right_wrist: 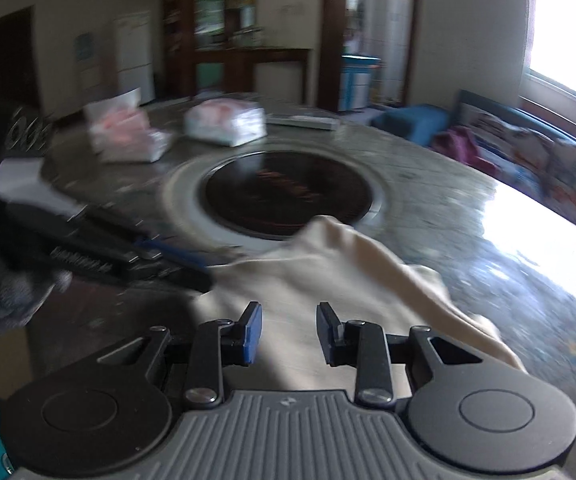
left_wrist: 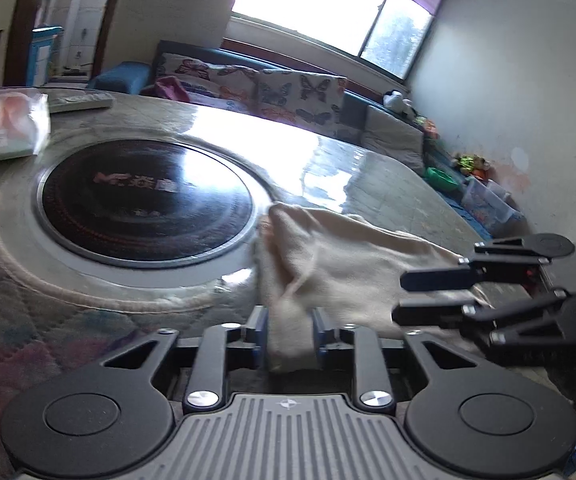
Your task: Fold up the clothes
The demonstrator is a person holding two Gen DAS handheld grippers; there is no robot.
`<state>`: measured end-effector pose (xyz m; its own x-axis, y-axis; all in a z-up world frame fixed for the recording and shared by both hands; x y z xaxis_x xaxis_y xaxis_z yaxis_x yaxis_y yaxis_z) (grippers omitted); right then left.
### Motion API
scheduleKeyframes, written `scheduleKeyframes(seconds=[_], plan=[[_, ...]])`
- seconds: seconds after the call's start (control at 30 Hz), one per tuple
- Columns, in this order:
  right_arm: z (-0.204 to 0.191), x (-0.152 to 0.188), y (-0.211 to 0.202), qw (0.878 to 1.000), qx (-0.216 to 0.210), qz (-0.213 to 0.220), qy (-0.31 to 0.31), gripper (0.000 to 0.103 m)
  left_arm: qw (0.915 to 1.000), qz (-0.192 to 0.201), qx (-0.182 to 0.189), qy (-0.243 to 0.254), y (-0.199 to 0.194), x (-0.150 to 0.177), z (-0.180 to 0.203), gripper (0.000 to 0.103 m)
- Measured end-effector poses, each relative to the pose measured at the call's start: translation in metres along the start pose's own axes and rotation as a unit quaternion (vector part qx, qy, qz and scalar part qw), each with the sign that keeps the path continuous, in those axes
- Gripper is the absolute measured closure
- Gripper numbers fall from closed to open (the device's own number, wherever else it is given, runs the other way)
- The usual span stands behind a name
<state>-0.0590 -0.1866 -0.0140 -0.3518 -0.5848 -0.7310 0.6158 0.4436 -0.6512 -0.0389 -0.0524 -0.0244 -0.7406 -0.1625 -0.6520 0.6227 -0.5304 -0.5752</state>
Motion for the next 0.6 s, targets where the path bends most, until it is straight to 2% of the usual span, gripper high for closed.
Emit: scheduleKeyframes(seconds=[0.13, 0.23, 0.3, 0.33, 0.5, 0.53, 0.6], plan=[[-0.025, -0.013, 0.013, 0.999, -0.027, -0.003, -0.046, 0.073, 0.9995, 0.006, -0.011, -0.028, -0.005, -0.008, -0.016, 0.07], [-0.042, -0.02, 0.022, 0.997, -0.044, -0.006, -0.067, 0.072, 0.9985, 0.007, -0.005, -0.054, -0.006, -0.014, -0.023, 0.07], [-0.049, -0.021, 0.029, 0.995, -0.049, -0.012, -0.082, 0.072, 0.998, 0.006, -0.002, -0.063, -0.006, -0.017, -0.023, 0.064], [-0.054, -0.021, 0.033, 0.994, -0.051, -0.015, -0.092, 0.072, 0.9978, 0.005, -0.001, -0.066, -0.006, -0.018, -0.023, 0.057], [-0.067, -0.016, 0.045, 0.99, -0.034, -0.029, -0.134, 0.074, 0.9957, -0.003, 0.012, -0.092, -0.001, -0.023, -0.02, 0.046], [-0.067, -0.016, 0.045, 0.991, -0.032, -0.028, -0.13, 0.075, 0.9948, -0.006, 0.017, -0.1, 0.001, -0.023, -0.02, 0.045], [-0.066, -0.017, 0.043, 0.992, -0.027, -0.025, -0.118, 0.09, 0.9925, -0.013, 0.027, -0.119, 0.005, -0.025, -0.02, 0.042]])
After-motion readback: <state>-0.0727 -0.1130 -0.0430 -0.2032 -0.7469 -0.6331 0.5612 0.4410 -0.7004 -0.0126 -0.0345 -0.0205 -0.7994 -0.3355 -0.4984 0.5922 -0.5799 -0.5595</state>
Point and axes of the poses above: each gripper's, at about its wrist camera, not at the fingertips, and y roughly the way its jaws point, z to its right, x to its underside, the point moved 7 cm from there along y, roughly the way its jaws point, and after that the axes turned 13 degrees about -y, right-handed, at the moved point
